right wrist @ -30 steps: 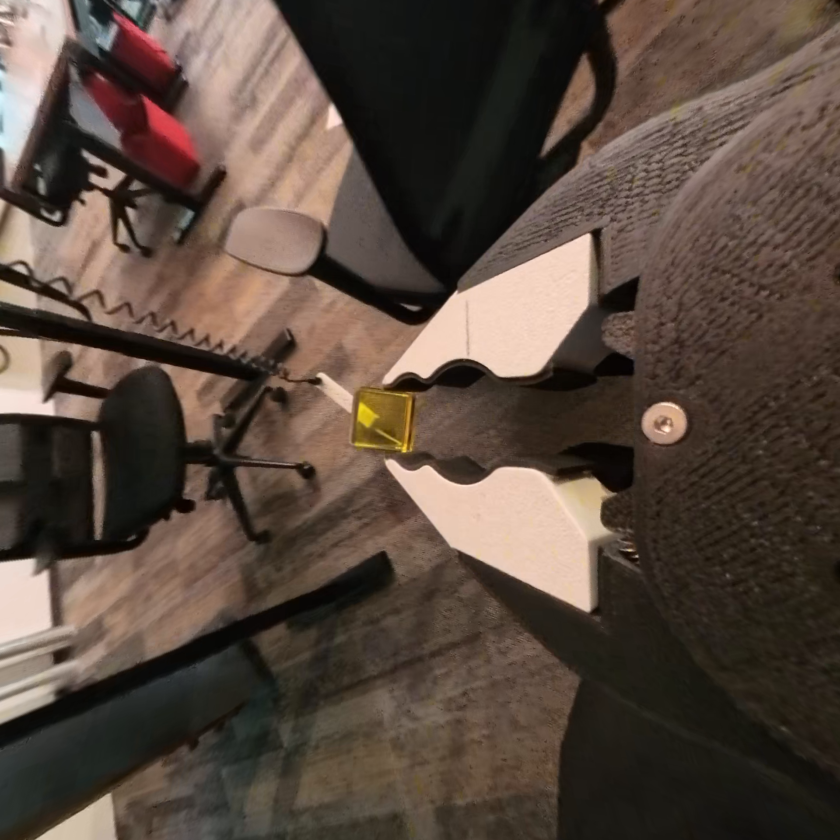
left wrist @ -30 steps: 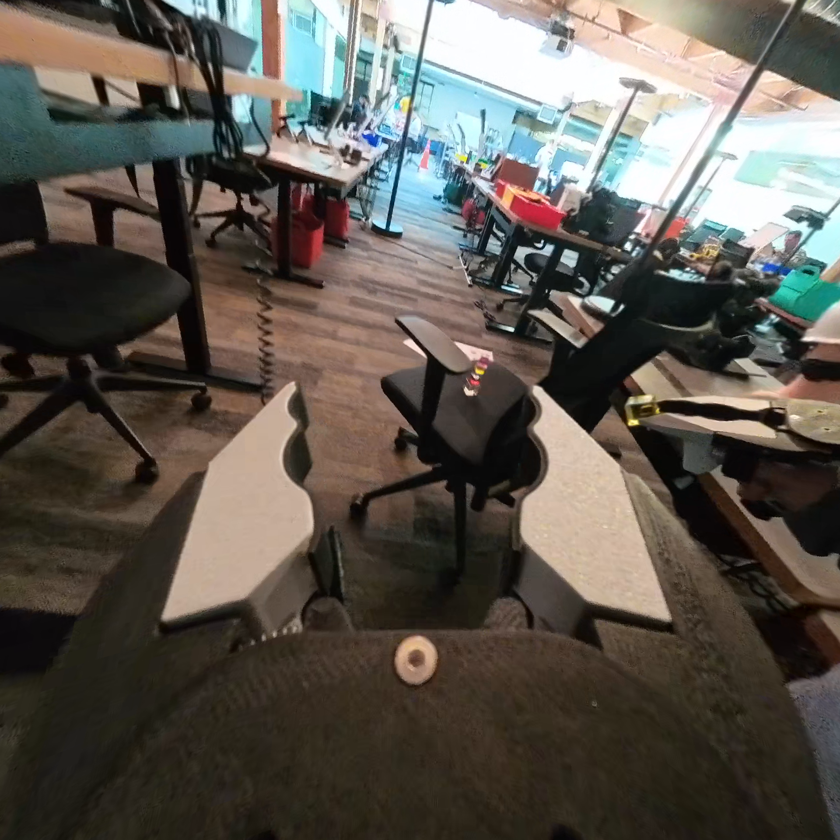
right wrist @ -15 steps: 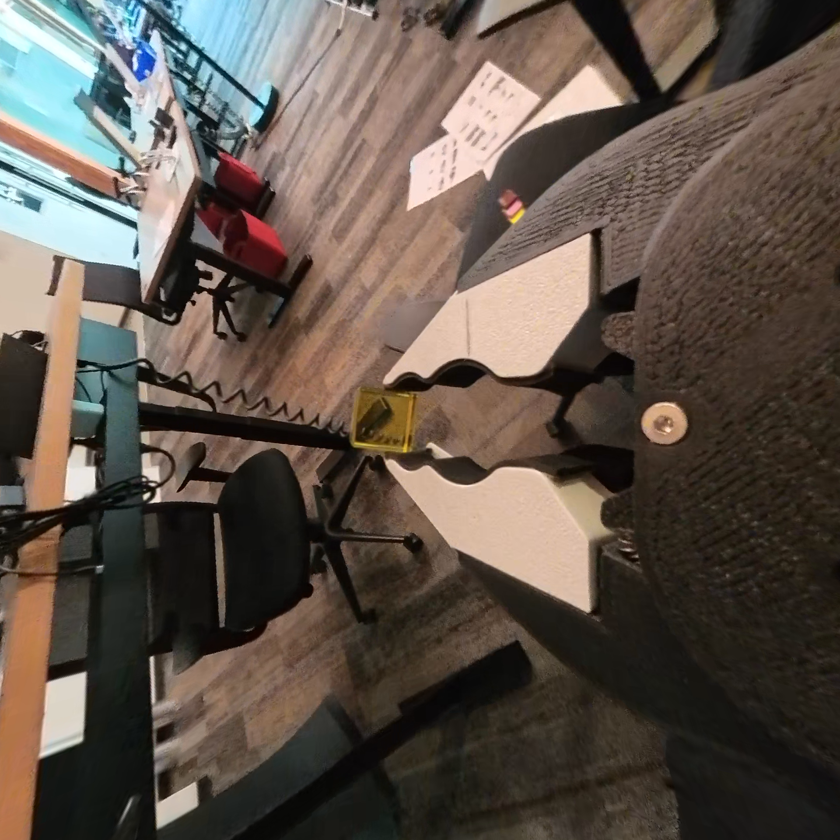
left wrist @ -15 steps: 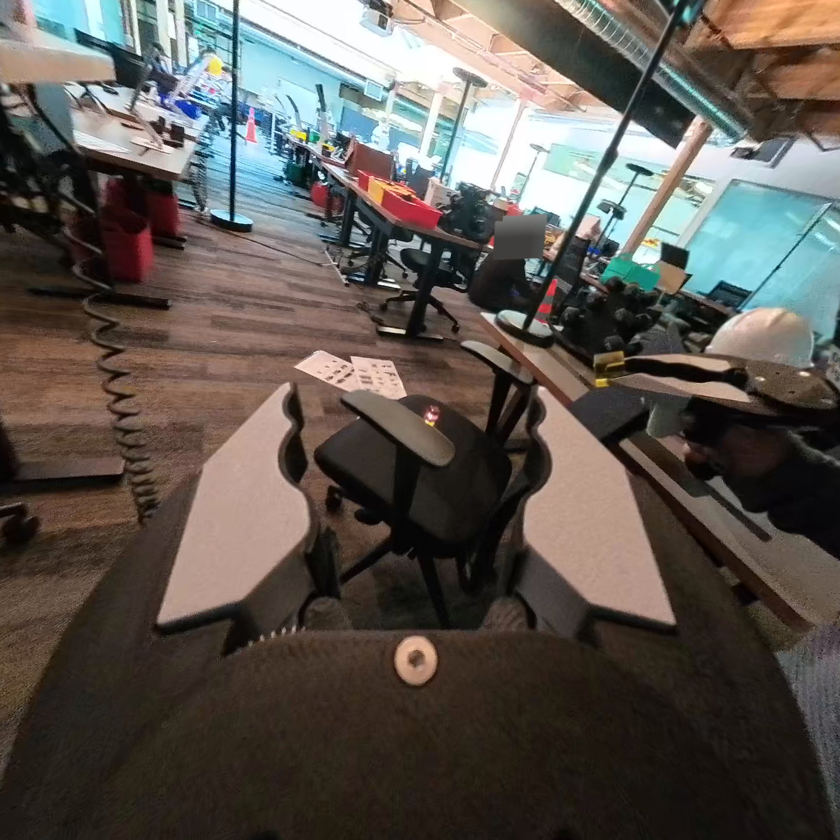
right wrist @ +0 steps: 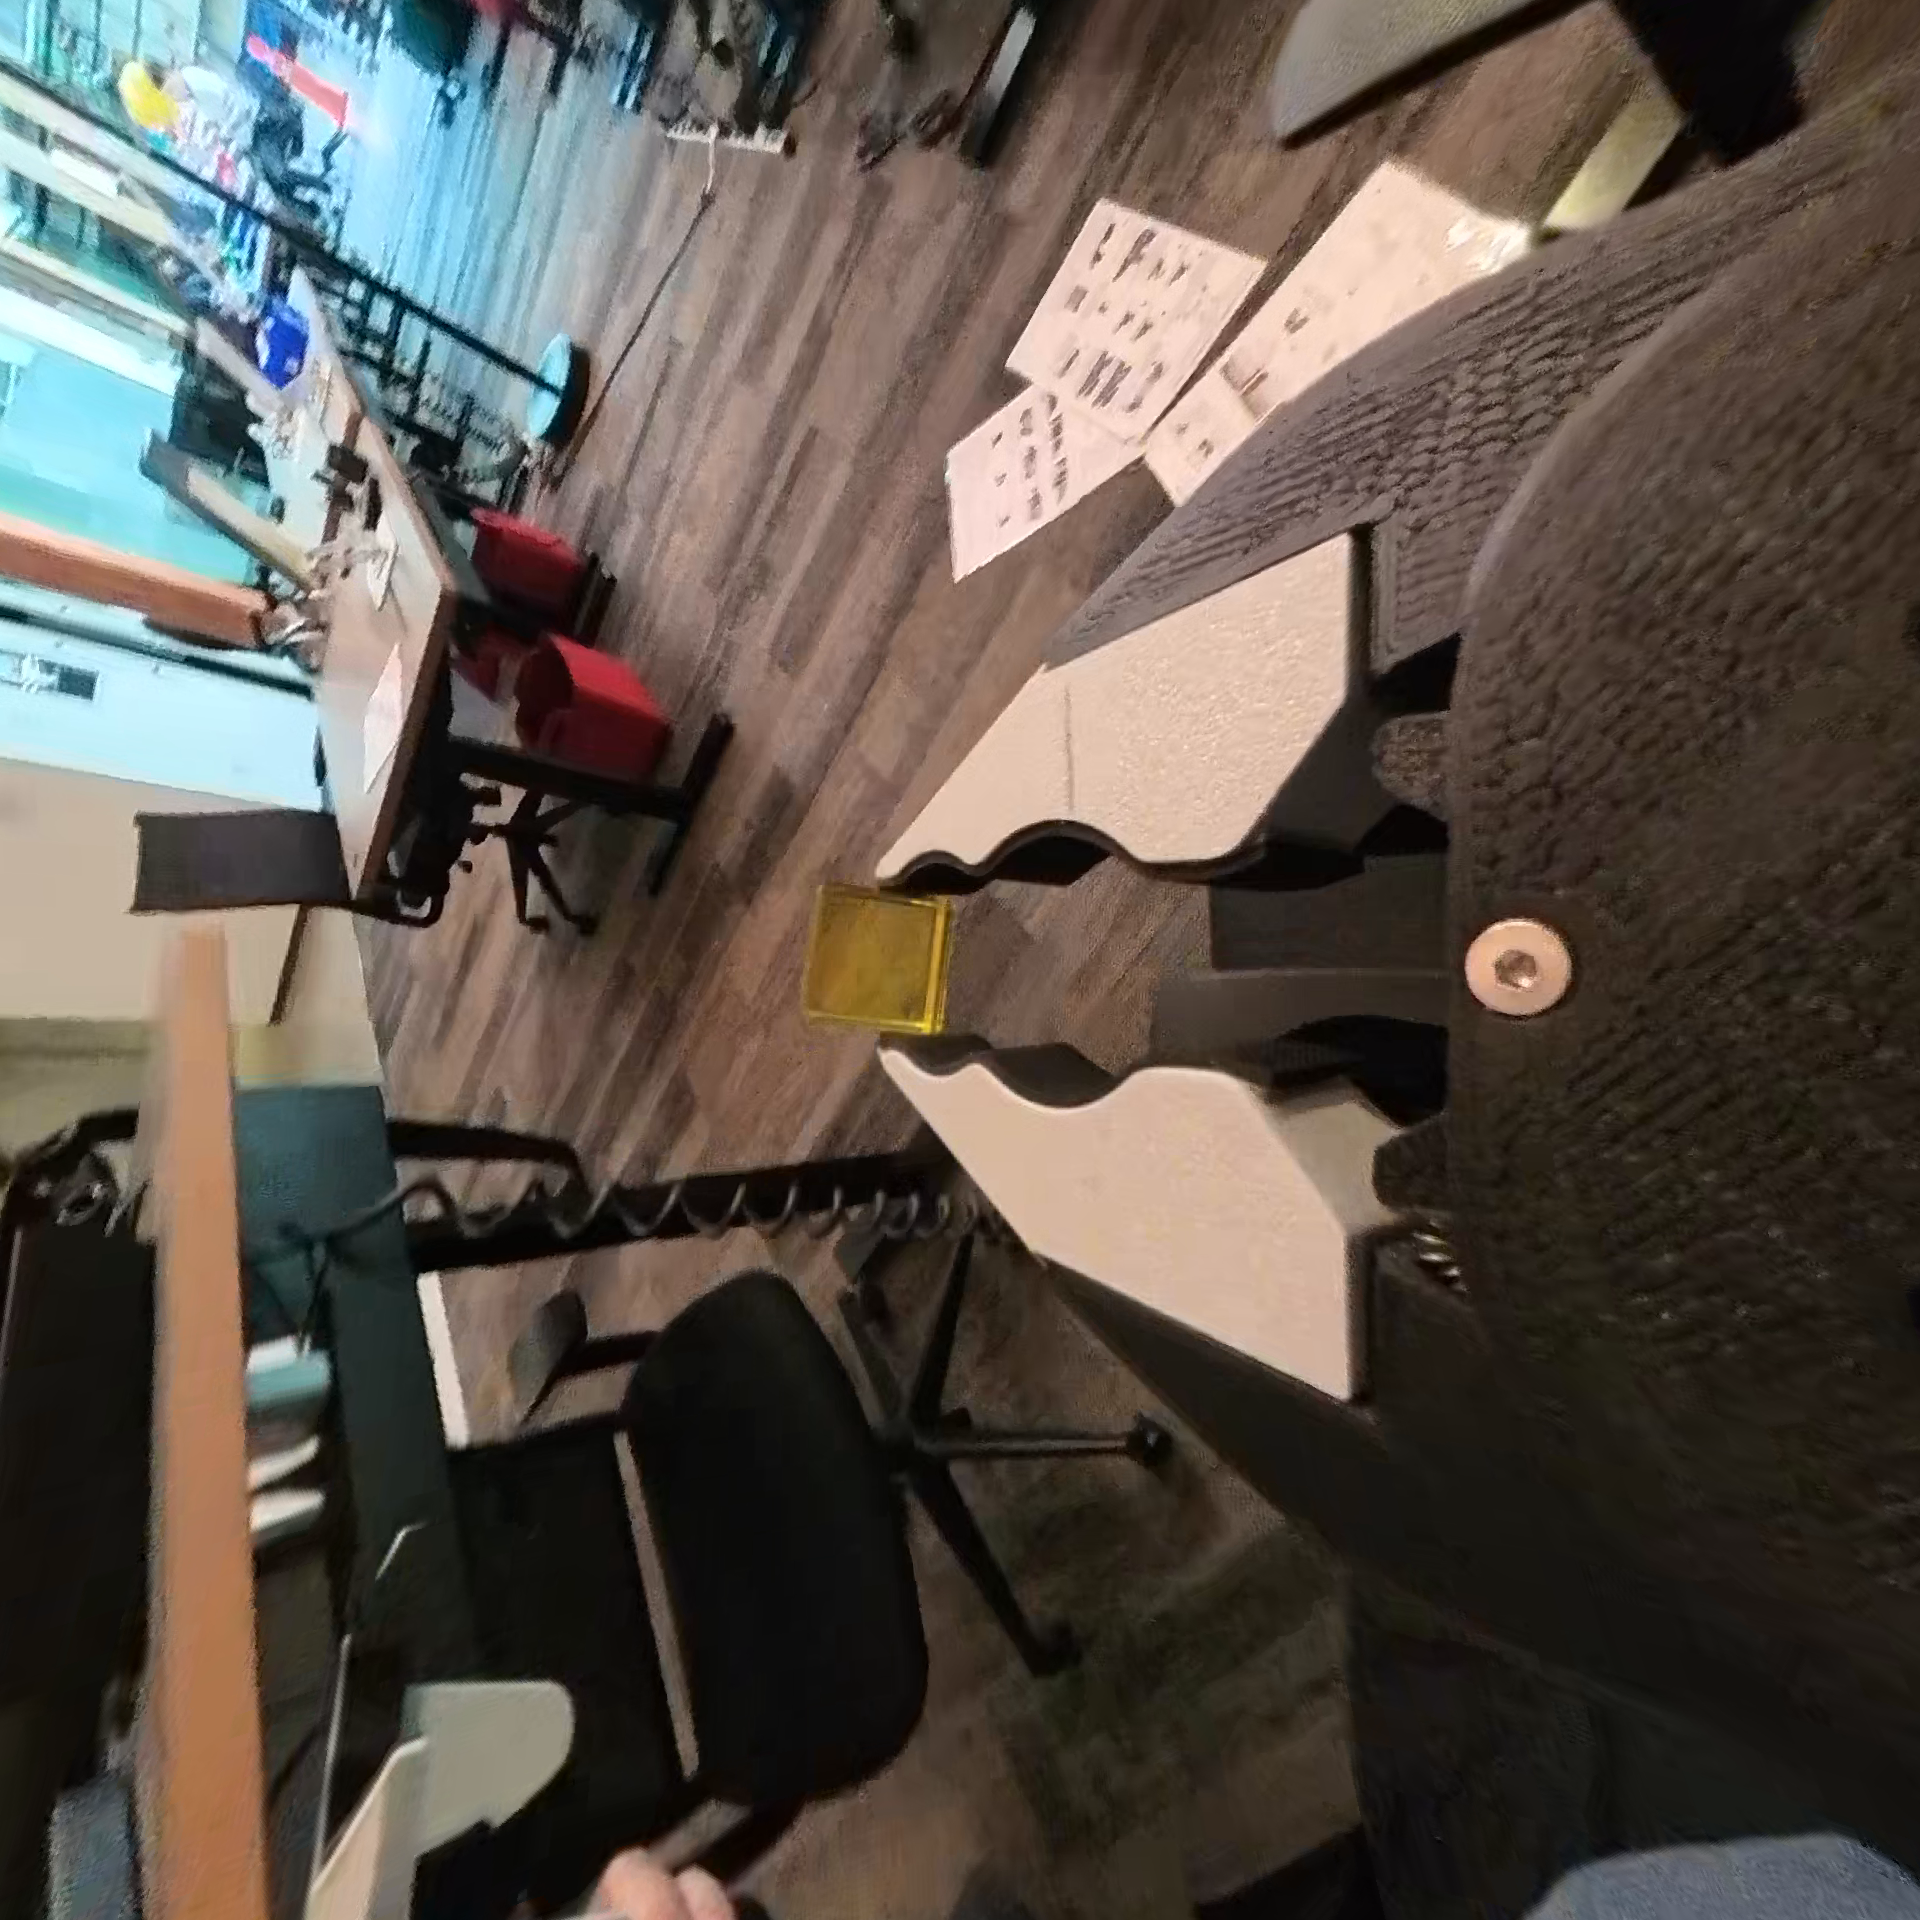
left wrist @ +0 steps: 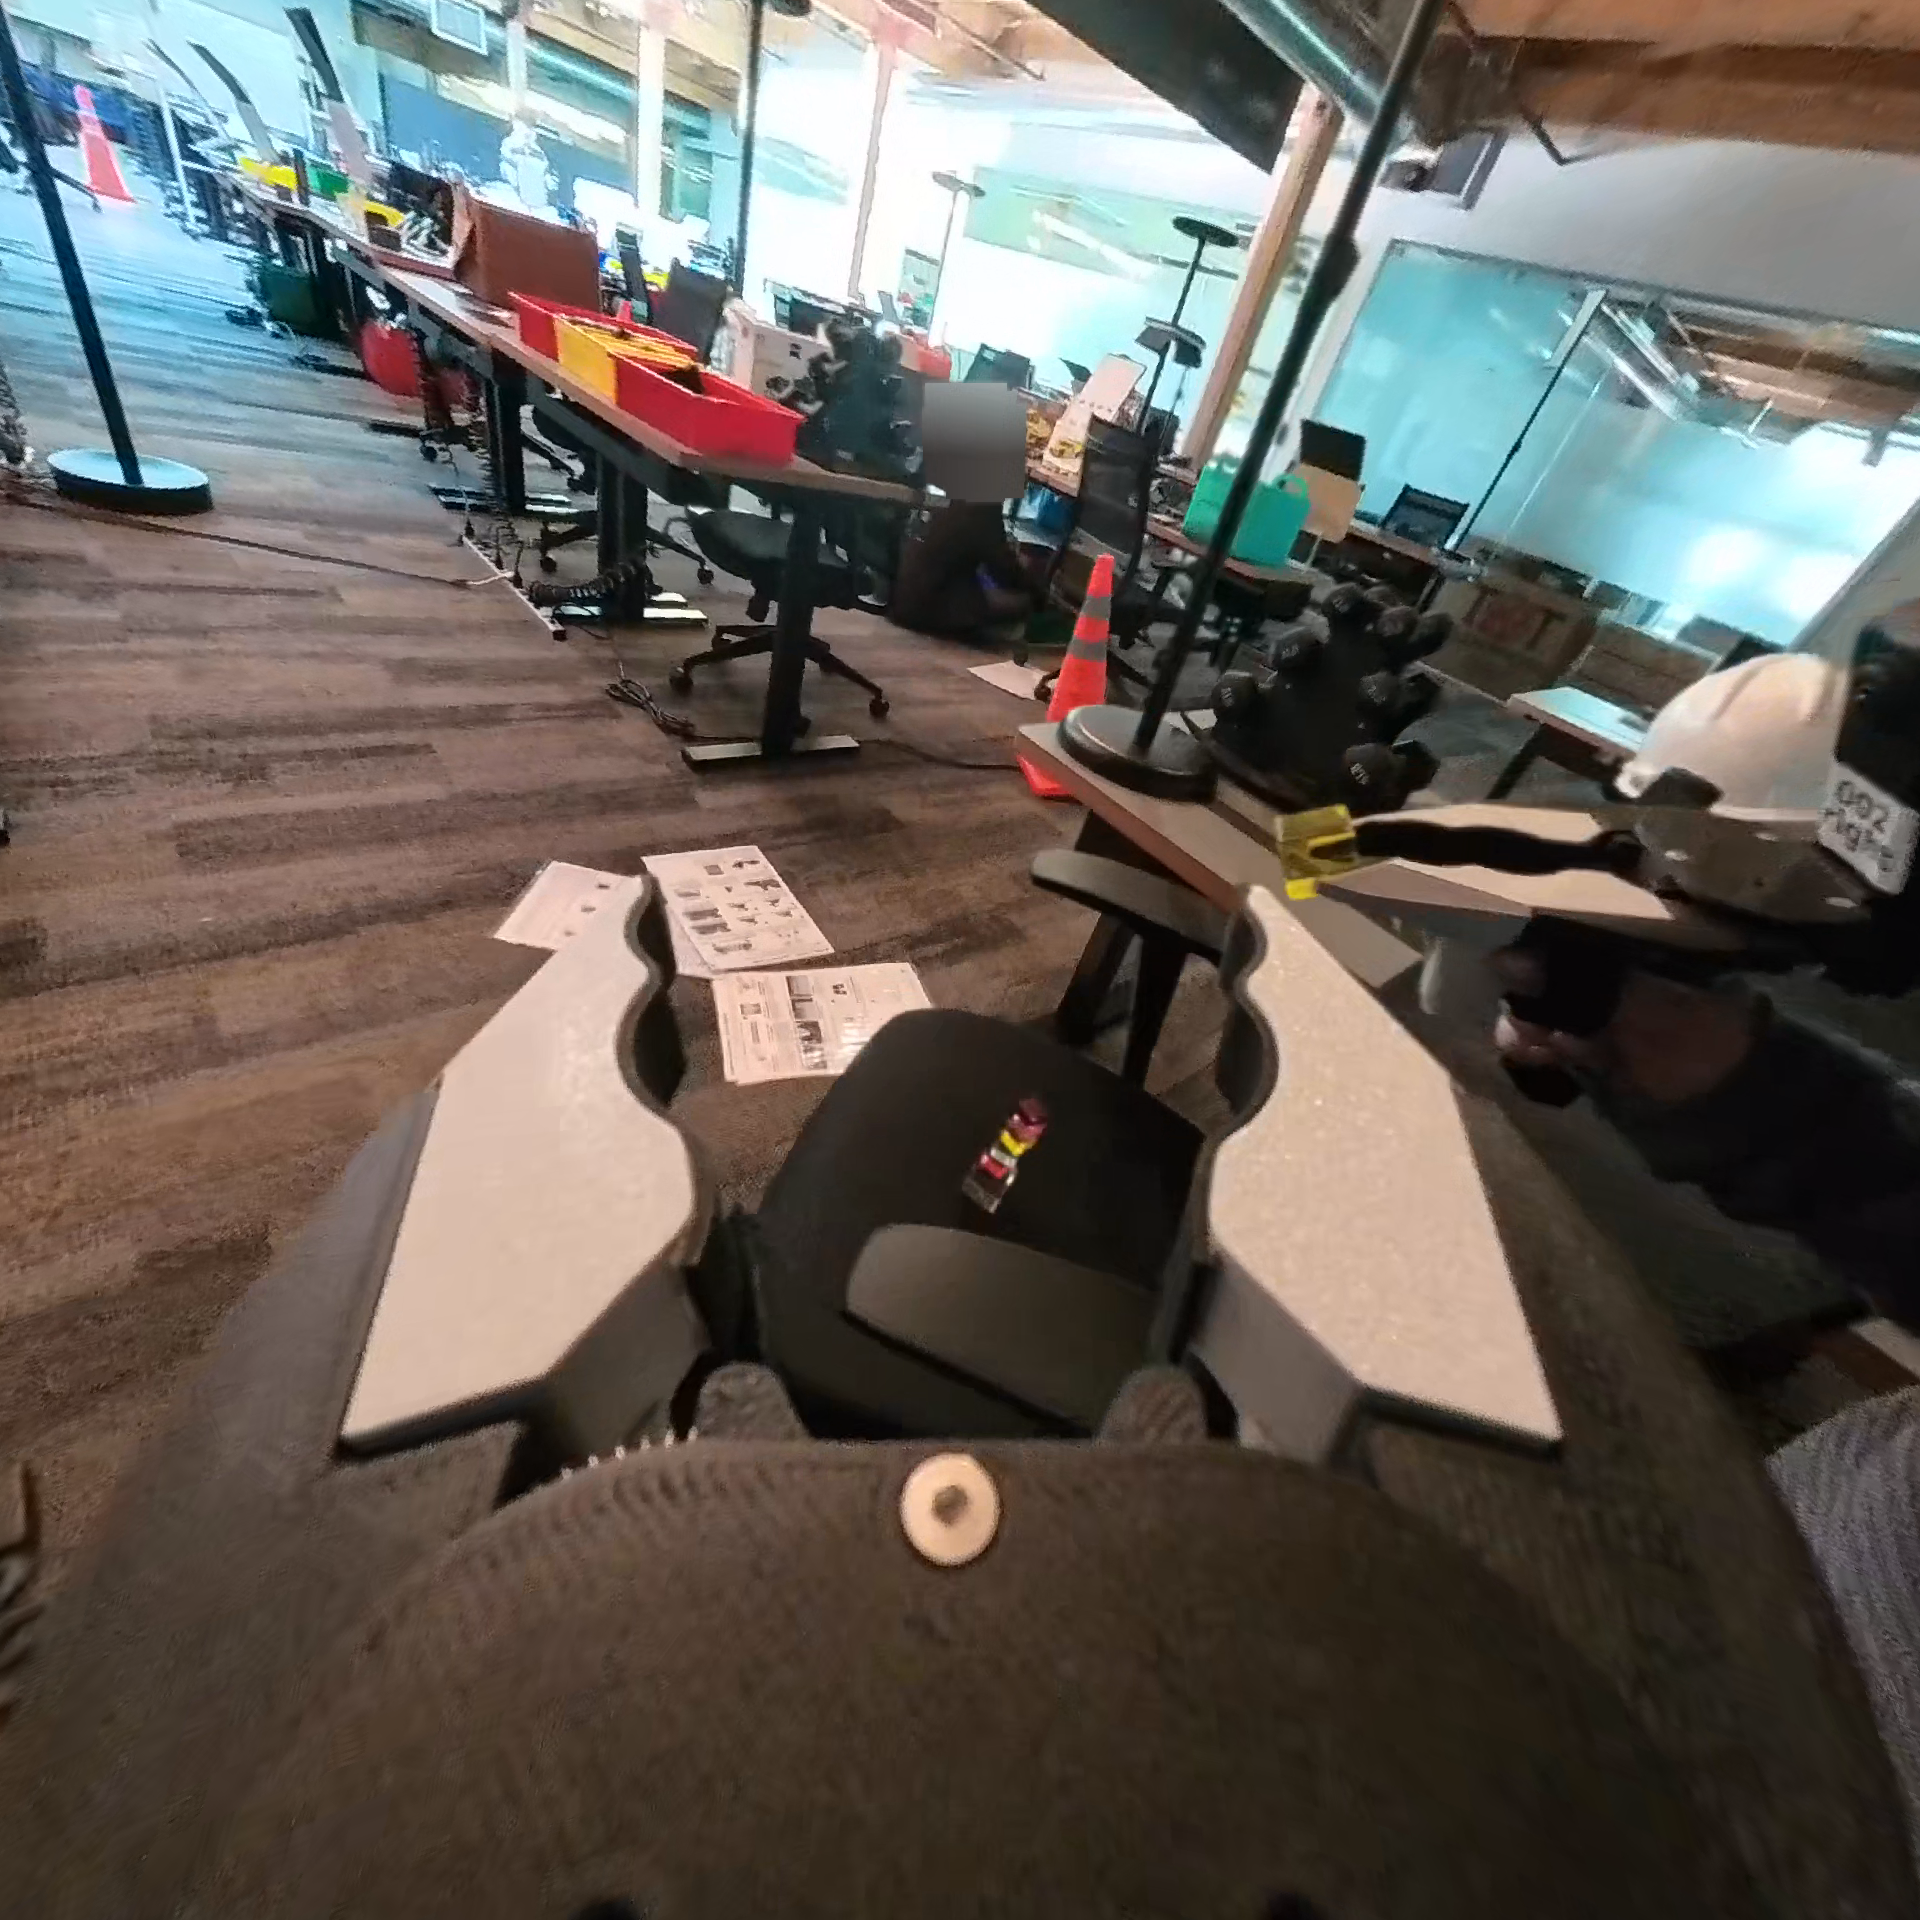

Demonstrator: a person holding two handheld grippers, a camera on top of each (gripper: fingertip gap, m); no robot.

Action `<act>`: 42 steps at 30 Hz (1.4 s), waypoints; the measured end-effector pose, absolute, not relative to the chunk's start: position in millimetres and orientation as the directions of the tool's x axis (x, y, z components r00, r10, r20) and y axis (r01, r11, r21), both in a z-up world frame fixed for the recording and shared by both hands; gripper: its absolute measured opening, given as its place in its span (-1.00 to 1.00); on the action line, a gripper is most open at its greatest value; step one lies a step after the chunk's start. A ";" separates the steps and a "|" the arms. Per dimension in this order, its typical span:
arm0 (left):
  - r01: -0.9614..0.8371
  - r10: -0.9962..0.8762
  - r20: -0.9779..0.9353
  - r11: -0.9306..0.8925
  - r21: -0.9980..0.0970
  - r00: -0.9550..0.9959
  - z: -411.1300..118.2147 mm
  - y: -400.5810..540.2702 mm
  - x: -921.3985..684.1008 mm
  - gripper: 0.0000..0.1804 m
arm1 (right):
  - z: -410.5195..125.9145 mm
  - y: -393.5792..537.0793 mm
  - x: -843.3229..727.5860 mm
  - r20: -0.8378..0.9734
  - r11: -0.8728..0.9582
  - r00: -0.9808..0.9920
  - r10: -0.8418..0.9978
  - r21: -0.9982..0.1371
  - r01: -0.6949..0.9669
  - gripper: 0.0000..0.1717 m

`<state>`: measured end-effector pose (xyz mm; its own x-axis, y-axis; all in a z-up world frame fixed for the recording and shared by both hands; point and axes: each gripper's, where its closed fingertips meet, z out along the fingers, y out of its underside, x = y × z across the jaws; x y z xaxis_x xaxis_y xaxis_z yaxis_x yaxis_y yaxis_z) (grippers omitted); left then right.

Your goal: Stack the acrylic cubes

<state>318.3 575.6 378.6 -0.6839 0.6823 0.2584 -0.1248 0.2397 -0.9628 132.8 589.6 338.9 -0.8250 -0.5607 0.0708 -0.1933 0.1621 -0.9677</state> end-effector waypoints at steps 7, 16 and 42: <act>-0.067 0.806 0.242 0.246 -0.967 -0.540 361.1 427.3 281.6 0.17 | 313.0 526.6 90.9 -0.014 0.269 -0.937 -0.349 -0.959 -0.086 -0.70; -0.114 0.938 0.207 0.182 -0.977 -0.279 372.4 152.8 220.2 0.23 | 288.6 411.8 43.0 0.075 0.427 -0.990 0.118 -0.904 -0.017 -0.70; 0.176 0.976 0.217 0.215 -0.960 -0.008 299.6 -86.3 9.2 0.27 | 219.2 277.0 -85.2 0.131 0.413 -0.708 0.694 -0.878 0.242 -0.70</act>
<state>9.2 -86.3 299.6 -0.0082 0.9761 0.2173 0.1763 0.2154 -0.9605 -85.2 277.0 219.2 -0.7076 0.6943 0.1311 0.2424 0.4128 -0.8780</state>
